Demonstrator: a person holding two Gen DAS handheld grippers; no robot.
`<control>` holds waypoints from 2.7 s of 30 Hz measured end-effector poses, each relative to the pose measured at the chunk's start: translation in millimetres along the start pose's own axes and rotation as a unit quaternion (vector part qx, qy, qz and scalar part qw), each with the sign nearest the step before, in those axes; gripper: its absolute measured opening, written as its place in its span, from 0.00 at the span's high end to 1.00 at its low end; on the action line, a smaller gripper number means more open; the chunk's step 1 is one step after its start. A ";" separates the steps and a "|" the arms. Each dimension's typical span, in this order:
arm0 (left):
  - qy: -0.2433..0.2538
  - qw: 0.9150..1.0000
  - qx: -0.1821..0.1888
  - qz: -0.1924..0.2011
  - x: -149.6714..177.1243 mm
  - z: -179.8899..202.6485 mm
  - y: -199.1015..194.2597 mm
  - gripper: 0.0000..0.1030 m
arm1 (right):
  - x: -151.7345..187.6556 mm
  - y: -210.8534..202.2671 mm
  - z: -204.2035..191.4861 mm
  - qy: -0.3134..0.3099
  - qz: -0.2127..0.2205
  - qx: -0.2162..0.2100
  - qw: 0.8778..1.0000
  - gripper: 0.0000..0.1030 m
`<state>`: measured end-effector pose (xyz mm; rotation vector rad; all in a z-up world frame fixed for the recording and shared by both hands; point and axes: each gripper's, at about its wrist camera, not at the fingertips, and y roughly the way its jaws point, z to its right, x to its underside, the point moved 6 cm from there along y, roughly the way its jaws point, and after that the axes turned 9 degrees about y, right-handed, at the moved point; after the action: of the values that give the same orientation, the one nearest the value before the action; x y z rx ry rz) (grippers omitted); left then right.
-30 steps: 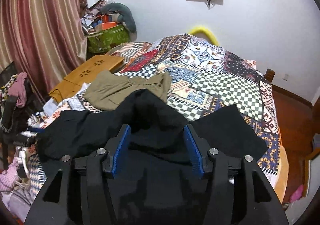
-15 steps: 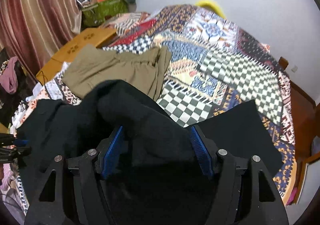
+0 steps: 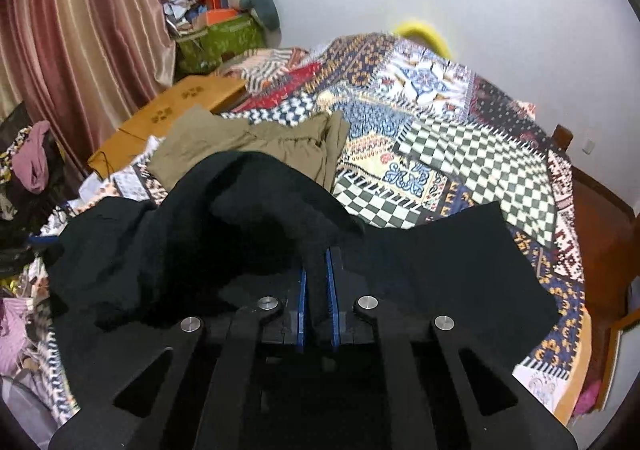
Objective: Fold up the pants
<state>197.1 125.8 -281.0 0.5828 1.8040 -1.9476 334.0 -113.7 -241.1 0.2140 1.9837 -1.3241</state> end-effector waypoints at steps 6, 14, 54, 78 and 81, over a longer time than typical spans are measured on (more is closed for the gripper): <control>-0.001 0.999 -0.033 0.021 -3.9 -21.9 -28.5 0.88 | 14.4 -32.5 -6.4 0.018 0.020 -0.022 0.999 0.93; -0.017 0.998 -0.064 -0.001 12.4 -49.8 -21.3 0.88 | 53.5 -64.1 -18.9 0.032 0.018 -0.053 0.998 0.94; 0.091 0.994 -0.029 0.051 -155.2 81.4 64.8 0.18 | -9.7 -12.8 133.1 0.111 0.028 0.066 0.991 0.45; 0.065 0.998 -0.007 -0.026 -147.3 75.7 154.7 0.18 | -30.5 114.7 164.7 0.099 -0.057 0.047 0.992 0.85; 0.068 0.997 -0.004 -0.024 -146.5 79.3 141.1 0.18 | -36.1 104.7 164.9 0.115 -0.041 0.043 0.992 0.90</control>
<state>396.1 40.2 -308.2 0.6903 1.9226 -1.9739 491.4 -198.0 -328.0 0.3433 2.1477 -1.4950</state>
